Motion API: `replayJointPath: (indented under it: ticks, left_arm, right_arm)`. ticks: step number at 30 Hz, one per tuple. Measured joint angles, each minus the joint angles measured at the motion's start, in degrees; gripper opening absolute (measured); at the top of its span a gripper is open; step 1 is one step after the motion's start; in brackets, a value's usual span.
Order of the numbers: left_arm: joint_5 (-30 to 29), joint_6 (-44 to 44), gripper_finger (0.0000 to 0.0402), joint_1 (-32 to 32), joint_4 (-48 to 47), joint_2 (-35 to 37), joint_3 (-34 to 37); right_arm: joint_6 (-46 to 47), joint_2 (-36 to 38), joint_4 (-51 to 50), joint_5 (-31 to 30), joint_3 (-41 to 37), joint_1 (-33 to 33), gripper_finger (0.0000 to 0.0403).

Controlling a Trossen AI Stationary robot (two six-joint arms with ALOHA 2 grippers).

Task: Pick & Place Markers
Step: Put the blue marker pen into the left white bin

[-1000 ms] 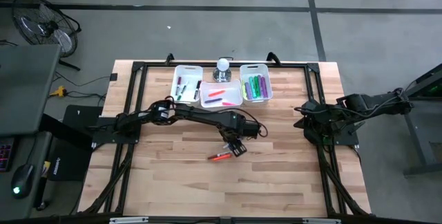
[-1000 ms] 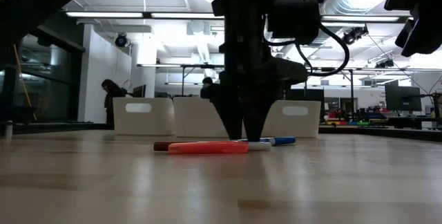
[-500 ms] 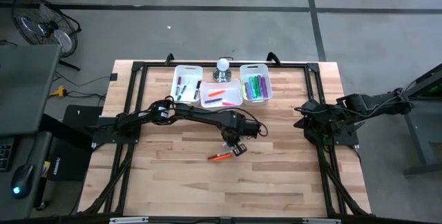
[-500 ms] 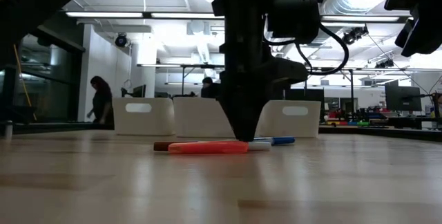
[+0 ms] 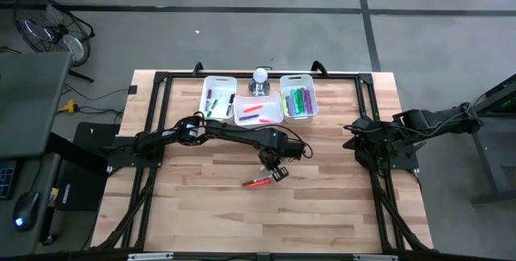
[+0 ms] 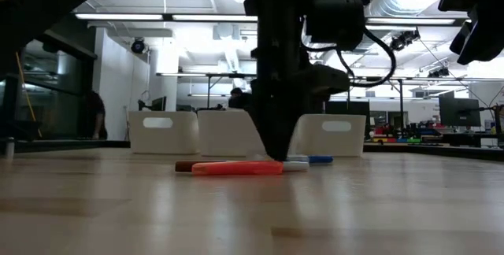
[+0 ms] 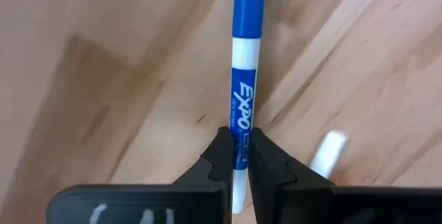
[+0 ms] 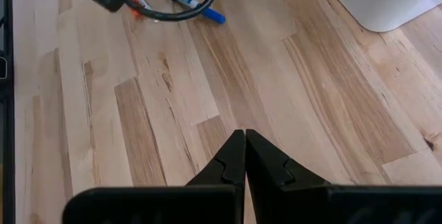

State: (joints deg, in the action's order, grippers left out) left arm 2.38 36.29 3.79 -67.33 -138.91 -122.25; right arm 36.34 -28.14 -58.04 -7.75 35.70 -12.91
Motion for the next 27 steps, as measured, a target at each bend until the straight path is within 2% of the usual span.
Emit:
replayJointPath:
  ticks: [5, 11, 20, 24, 27]
  left_arm:
    - [-0.8, 0.0, 0.0014, -0.9, -2.3, 0.4, -4.6]
    - [-2.9, -0.3, 0.0014, -1.7, -11.2, 0.6, -12.4]
    - [-6.6, -0.5, 0.0014, -6.5, -19.6, 5.6, -12.0]
    - [-10.1, -0.5, 0.0014, -8.8, -23.1, 8.2, -11.9]
    - [-10.8, -0.5, 0.0014, -11.1, -22.5, 10.7, -11.9]
  right_arm:
    - [-0.4, 0.0, -0.3, 0.0, 0.0, 0.0, 0.0000]
    - [-0.3, 0.0, -2.2, 0.9, 0.0, 0.0, 0.0000]
    - [1.1, 0.5, -5.8, 1.7, 0.0, 0.0, 0.0000]
    - [1.1, 1.5, -6.7, 1.5, 0.0, 0.0, 0.0000]
    - [1.1, 2.4, -6.8, 1.0, 0.0, 0.0, 0.0000]
